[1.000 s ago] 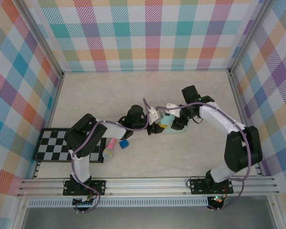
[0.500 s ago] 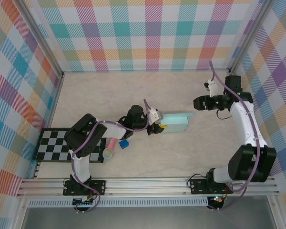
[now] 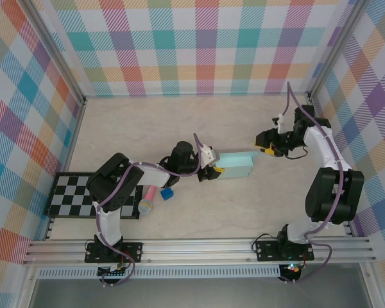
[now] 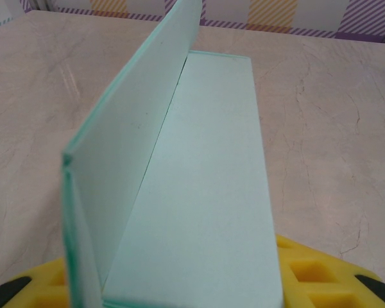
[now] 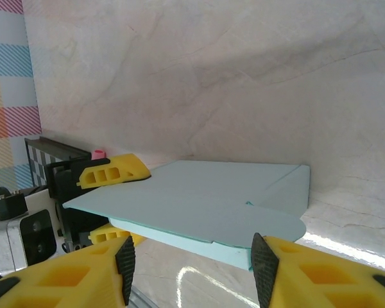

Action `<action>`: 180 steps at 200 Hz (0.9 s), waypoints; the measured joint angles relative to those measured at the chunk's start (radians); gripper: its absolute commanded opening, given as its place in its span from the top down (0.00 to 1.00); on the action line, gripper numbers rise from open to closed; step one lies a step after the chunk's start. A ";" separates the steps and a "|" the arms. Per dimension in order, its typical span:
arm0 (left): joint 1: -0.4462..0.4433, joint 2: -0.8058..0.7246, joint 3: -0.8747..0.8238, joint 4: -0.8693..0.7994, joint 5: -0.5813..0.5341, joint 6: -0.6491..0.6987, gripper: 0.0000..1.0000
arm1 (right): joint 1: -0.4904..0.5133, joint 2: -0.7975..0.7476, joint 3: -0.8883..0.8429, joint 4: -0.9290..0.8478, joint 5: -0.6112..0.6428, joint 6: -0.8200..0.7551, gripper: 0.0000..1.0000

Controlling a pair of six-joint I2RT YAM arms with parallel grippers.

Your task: Fold the paper box

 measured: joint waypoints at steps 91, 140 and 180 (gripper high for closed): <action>0.000 0.000 0.027 -0.045 -0.003 0.019 0.70 | 0.082 0.032 0.009 0.035 0.131 -0.055 0.42; 0.000 0.000 0.034 -0.054 -0.016 0.023 0.71 | 0.086 0.032 0.005 0.003 0.112 -0.053 0.51; 0.000 0.006 0.053 -0.076 -0.015 0.034 0.72 | 0.086 0.027 0.001 -0.002 0.097 -0.051 0.51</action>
